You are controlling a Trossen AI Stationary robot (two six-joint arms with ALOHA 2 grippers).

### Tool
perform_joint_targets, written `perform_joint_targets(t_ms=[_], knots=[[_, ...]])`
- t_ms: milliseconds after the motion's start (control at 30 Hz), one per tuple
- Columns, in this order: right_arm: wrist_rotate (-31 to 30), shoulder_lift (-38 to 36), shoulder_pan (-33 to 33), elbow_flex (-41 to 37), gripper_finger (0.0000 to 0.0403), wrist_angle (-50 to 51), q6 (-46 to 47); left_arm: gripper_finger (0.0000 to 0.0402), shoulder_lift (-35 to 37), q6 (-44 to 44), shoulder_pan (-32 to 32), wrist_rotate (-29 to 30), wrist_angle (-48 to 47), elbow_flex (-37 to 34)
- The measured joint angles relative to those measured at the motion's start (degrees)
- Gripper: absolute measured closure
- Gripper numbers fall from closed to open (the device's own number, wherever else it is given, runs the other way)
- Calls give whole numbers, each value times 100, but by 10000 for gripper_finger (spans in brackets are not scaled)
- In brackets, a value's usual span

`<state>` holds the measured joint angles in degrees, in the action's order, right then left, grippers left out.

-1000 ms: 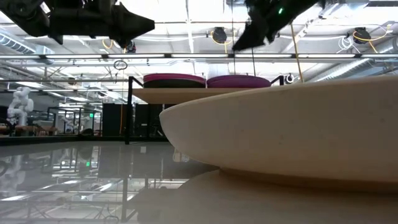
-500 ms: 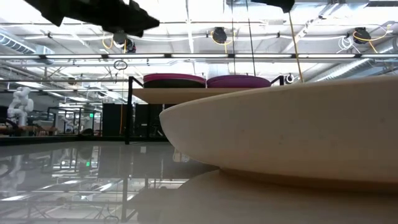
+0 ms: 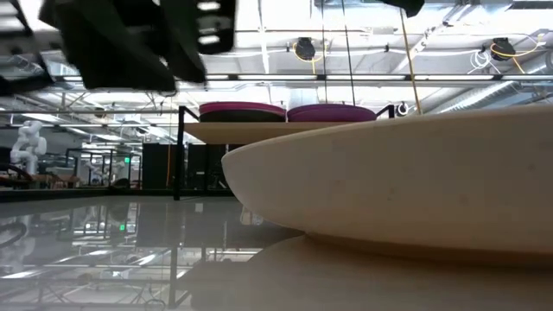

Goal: Place and stack plates onto a shelf
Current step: Stack the light brown plate on top of the violet plate on the shelf

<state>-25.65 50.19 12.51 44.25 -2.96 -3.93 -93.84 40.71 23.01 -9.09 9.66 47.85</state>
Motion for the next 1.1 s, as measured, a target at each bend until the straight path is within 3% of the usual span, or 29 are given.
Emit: perform_joint_targets(t_ms=[233,467,833,1100], knots=[[13,-21,4,-2,234,-25,31,307,-1090,798,-24,15,-556,1033],[15,-21,2,-2,234,-2,172,303,-1479,1536,-10,30,-1671,1728],[15,-19,2,-2,234,67,174,206,-1558,2088,151,636,-1568,1824],[17,-17,-2,-2,234,73,176,198,-1684,2165,69,642,-1284,1822]])
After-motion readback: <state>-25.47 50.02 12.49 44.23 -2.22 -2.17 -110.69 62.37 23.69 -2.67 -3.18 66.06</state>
